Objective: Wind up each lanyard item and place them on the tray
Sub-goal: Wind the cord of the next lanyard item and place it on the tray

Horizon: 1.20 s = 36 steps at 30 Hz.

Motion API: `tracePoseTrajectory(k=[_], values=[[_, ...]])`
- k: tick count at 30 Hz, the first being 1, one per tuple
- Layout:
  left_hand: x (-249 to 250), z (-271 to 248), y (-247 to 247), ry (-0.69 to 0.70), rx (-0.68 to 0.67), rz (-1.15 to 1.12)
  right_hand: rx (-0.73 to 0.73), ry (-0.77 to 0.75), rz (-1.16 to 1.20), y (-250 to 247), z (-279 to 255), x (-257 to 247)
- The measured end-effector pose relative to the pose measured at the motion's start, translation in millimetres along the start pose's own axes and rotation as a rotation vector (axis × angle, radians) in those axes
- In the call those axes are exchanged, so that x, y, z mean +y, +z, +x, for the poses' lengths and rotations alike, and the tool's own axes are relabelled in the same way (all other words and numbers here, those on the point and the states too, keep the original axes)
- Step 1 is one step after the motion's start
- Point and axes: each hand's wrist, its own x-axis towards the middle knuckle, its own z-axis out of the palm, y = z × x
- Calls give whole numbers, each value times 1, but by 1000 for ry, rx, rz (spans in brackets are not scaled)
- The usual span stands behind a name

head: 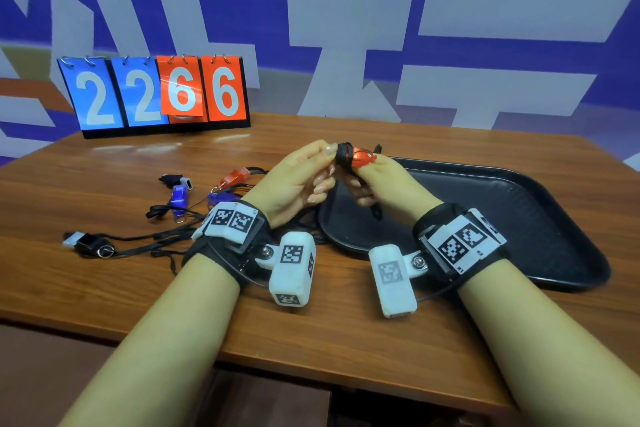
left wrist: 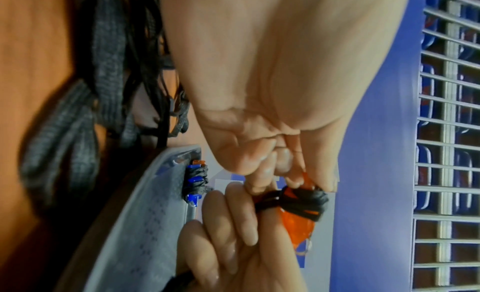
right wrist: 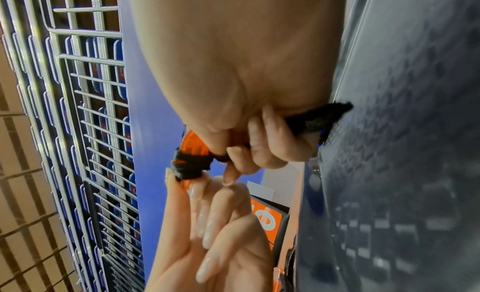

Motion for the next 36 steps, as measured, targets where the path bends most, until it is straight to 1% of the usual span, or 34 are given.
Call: tracePoseTrajectory(k=[3, 5, 9, 13, 15, 16, 18, 20, 22, 24, 27, 31, 33, 36], values=[[1, 1, 2, 31, 36, 86, -27, 73, -43, 0, 0, -1], [0, 2, 1, 43, 85, 146, -43, 98, -65, 2, -1, -3], [-4, 5, -7, 32, 188, 317, -33, 67, -161, 1, -3, -6], [-4, 5, -11, 44, 235, 522, -86, 65, -166, -4, -4, -8], [-3, 5, -12, 34, 221, 560, -98, 62, -172, -5, -4, -8], [-2, 5, -12, 15, 186, 551, -82, 50, -201, -5, -5, -9], [0, 3, -13, -13, 91, 565, -12, -6, -292, -6, -6, -10], [-1, 2, -16, -25, 29, 646, 78, -86, -386, -7, -6, -11], [0, 0, -15, -48, -14, 688, 141, -153, -423, -10, -6, -11], [1, 0, -12, -61, -43, 674, 181, -173, -407, -12, -5, -10], [5, -2, -7, -26, -61, 635, 207, -175, -373, -15, -5, -9], [9, -4, -5, -31, -91, 547, 156, -173, -306, -13, -7, -11], [8, -5, -6, -43, -115, 459, 126, -159, -265, -13, -6, -10], [6, -5, -5, -57, -105, 364, 106, -102, -207, -15, -3, -7]])
